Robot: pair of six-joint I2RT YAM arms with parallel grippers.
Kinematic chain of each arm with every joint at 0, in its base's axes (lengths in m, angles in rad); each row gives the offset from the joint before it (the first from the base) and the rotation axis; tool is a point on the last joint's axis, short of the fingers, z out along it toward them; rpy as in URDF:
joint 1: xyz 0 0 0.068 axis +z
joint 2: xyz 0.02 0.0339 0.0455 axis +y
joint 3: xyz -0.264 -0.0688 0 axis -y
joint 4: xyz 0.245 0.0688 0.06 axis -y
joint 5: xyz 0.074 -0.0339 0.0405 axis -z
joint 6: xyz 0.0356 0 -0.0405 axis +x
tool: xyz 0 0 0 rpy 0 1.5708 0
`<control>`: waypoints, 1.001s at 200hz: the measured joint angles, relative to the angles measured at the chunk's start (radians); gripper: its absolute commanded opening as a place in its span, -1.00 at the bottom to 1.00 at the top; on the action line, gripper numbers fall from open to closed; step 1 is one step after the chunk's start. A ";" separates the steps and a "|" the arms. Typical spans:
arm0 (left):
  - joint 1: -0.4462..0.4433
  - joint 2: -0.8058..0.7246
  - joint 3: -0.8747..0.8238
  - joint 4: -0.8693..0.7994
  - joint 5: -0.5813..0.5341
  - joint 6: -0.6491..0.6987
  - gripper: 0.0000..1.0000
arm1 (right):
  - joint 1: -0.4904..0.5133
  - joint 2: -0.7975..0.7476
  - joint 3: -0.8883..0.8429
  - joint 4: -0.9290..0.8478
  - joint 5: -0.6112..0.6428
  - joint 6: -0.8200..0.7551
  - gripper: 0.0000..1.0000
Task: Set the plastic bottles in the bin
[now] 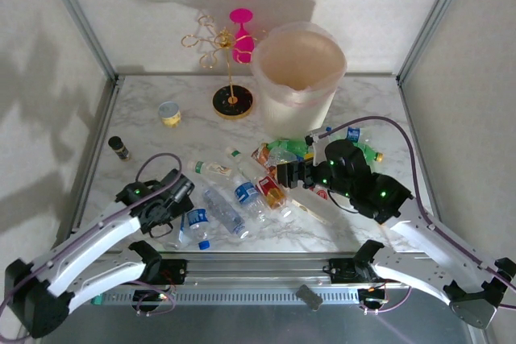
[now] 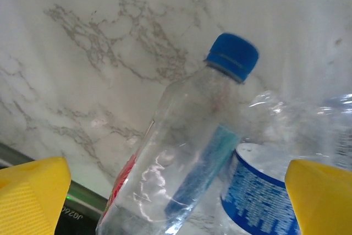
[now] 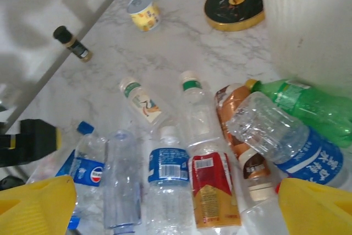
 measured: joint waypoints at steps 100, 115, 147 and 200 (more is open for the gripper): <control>-0.046 0.032 -0.143 0.130 0.042 -0.096 0.75 | 0.000 -0.009 -0.047 0.048 -0.051 0.004 0.89; -0.046 0.023 -0.157 0.164 0.042 -0.096 0.67 | 0.000 -0.008 -0.059 0.054 -0.065 0.009 0.87; -0.046 -0.005 -0.188 0.224 0.041 -0.096 0.46 | 0.001 0.011 -0.061 0.069 -0.082 0.016 0.83; -0.046 0.018 -0.227 0.266 0.037 -0.096 0.33 | 0.001 0.062 -0.053 0.083 -0.095 0.019 0.72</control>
